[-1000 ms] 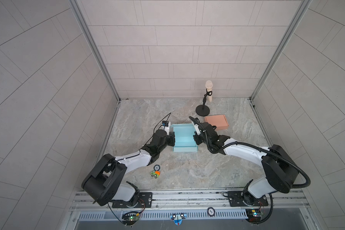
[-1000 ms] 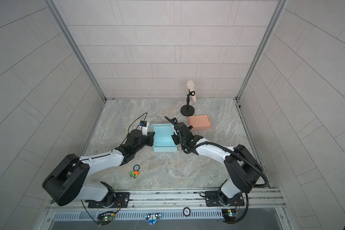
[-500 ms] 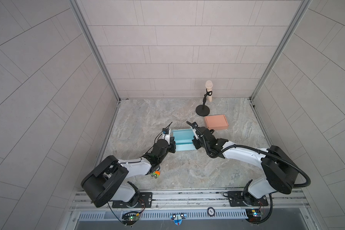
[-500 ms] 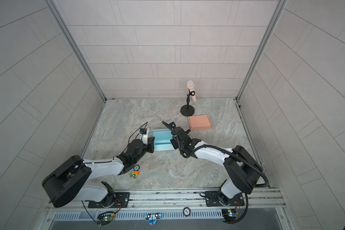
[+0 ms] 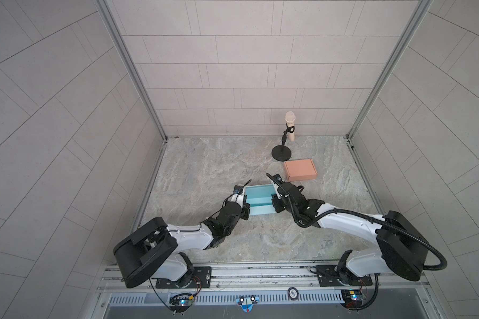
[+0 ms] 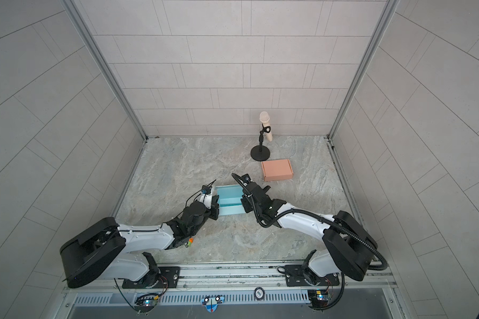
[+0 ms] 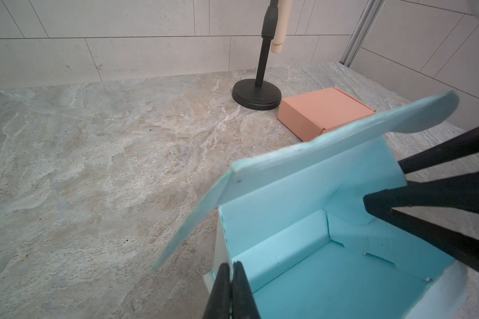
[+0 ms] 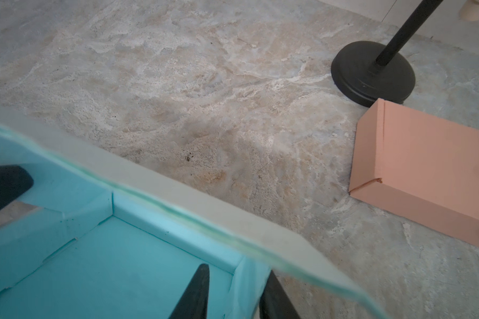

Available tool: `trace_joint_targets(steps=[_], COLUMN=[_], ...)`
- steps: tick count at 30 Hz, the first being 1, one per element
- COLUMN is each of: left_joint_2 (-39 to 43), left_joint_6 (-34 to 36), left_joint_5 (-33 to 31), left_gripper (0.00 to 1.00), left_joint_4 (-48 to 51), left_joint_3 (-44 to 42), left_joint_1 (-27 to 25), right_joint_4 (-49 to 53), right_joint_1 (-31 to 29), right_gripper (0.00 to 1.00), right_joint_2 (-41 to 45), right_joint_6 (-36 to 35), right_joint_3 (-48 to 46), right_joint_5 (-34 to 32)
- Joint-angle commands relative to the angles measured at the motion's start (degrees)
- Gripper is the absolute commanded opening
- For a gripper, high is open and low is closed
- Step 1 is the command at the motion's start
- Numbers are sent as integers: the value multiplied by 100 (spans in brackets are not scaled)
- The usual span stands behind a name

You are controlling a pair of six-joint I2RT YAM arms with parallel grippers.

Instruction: Fold the paper box

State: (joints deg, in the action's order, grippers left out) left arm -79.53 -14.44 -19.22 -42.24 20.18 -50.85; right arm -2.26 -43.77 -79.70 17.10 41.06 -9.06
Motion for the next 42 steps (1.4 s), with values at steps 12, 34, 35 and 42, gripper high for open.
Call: trace_joint_targets(steps=[12,34,35,42], left_joint_2=[-265,-521,-465,173], left_joint_6=[327,583,558,278], left_joint_5=[-608,-1680,-1610,-678], left_gripper=[7,16,18,65], left_joint_4=[674,1254,1270,2150], left_joint_3=[-37,359,345,477], left_joint_1=[-545,-1542,-1542,-1611], right_joint_4=[372,966,928,585], right_joint_1=[-91,588,572,514], right_gripper=[67,73,72,72], right_joint_2=[2412,1785,1758,1639], right_joint_6=[209,1017,1063,1188], right_joint_3=[-1012,-108,-180,-520], right_joint_5=[453,594,598,598])
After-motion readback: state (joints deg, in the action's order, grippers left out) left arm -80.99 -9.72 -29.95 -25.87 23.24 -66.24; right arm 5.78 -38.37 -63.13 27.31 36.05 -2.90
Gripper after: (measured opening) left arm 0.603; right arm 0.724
